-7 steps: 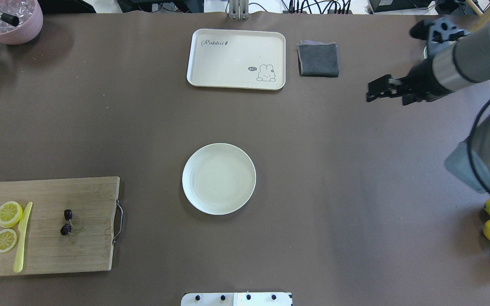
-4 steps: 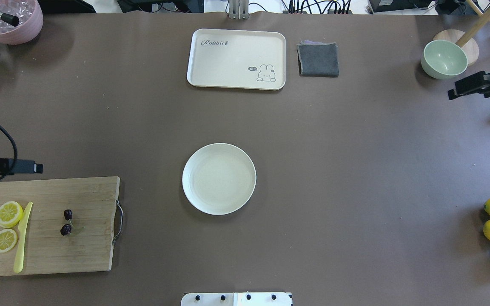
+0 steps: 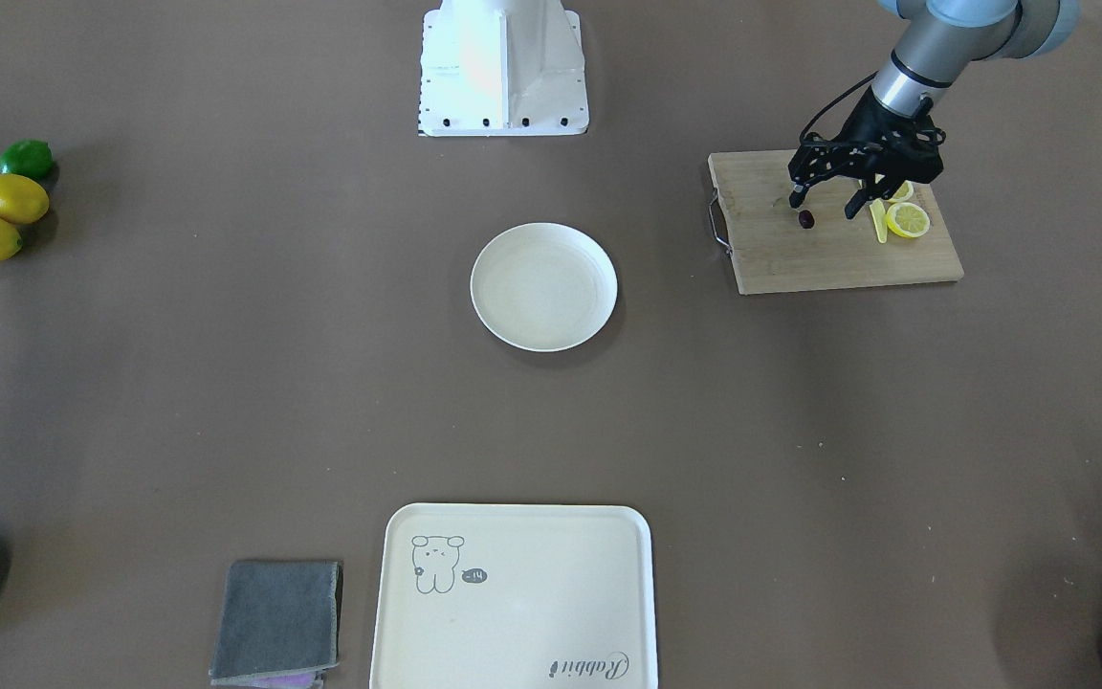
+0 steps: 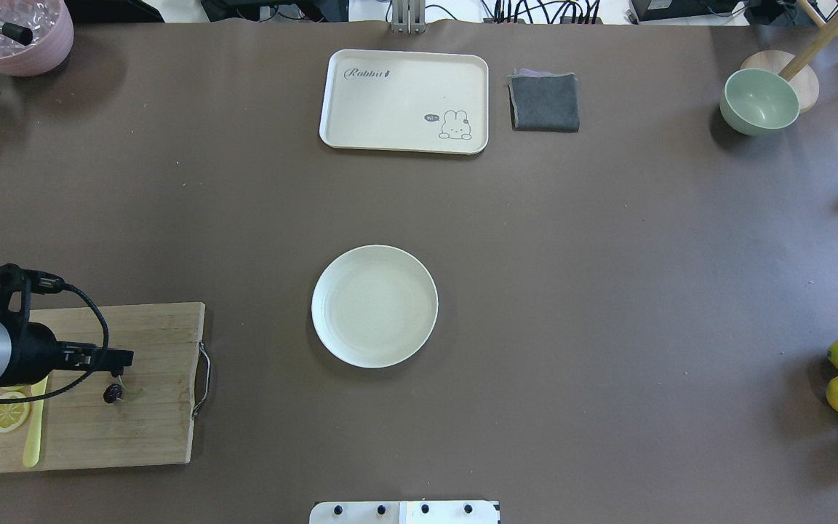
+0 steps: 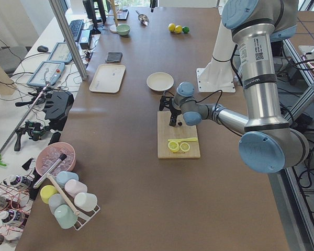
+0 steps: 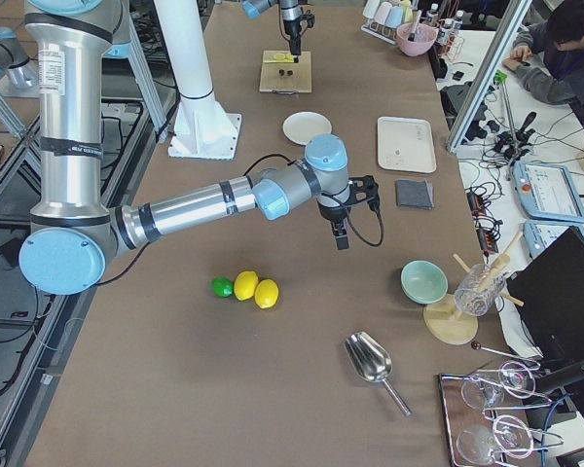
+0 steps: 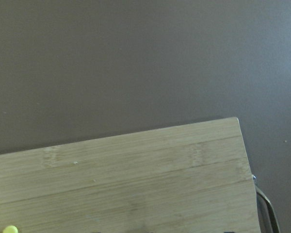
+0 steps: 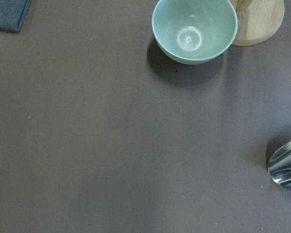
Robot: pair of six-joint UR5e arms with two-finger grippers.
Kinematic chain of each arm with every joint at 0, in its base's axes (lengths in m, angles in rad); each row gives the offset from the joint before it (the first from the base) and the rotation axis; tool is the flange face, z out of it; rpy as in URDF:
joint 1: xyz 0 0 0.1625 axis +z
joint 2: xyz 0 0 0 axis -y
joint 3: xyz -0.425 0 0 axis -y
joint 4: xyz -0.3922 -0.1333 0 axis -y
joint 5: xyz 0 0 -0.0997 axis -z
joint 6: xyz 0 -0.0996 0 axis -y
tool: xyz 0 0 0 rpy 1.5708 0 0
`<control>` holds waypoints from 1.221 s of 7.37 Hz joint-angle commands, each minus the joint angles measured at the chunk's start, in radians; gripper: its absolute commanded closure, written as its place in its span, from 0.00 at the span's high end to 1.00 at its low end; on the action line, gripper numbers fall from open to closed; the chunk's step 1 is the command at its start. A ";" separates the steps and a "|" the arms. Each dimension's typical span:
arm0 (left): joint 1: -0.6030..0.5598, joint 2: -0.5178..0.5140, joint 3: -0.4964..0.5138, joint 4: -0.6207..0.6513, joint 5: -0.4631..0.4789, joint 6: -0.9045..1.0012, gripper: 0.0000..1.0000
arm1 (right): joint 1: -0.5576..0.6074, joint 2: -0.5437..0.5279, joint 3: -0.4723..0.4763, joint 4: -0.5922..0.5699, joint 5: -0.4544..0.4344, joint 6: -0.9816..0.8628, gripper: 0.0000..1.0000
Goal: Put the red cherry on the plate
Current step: 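Lower the left gripper onto the cutting board and grasp the cherry stems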
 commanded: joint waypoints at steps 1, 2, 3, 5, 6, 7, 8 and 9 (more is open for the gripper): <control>0.056 0.015 0.002 0.000 0.018 0.000 0.66 | 0.006 -0.007 -0.006 0.003 -0.003 -0.010 1.00; 0.070 0.028 0.002 0.000 0.018 0.000 0.58 | 0.006 -0.008 -0.006 0.004 -0.004 -0.010 1.00; 0.084 0.033 0.002 0.000 0.018 0.000 0.50 | 0.004 -0.008 -0.006 0.004 -0.007 -0.010 1.00; 0.098 0.033 0.000 -0.002 0.018 0.000 0.47 | 0.006 -0.008 -0.006 0.006 -0.009 -0.010 1.00; 0.102 0.033 0.000 -0.002 0.018 0.000 0.45 | 0.006 -0.008 -0.006 0.006 -0.009 -0.010 1.00; 0.102 0.033 0.000 -0.002 0.018 0.000 0.41 | 0.006 -0.010 -0.006 0.006 -0.009 -0.008 1.00; 0.104 0.036 0.002 0.000 0.019 0.001 0.34 | 0.006 -0.010 -0.006 0.006 -0.009 -0.008 1.00; 0.104 0.051 0.000 -0.002 0.020 0.003 0.22 | 0.006 -0.011 -0.006 0.006 -0.009 -0.008 1.00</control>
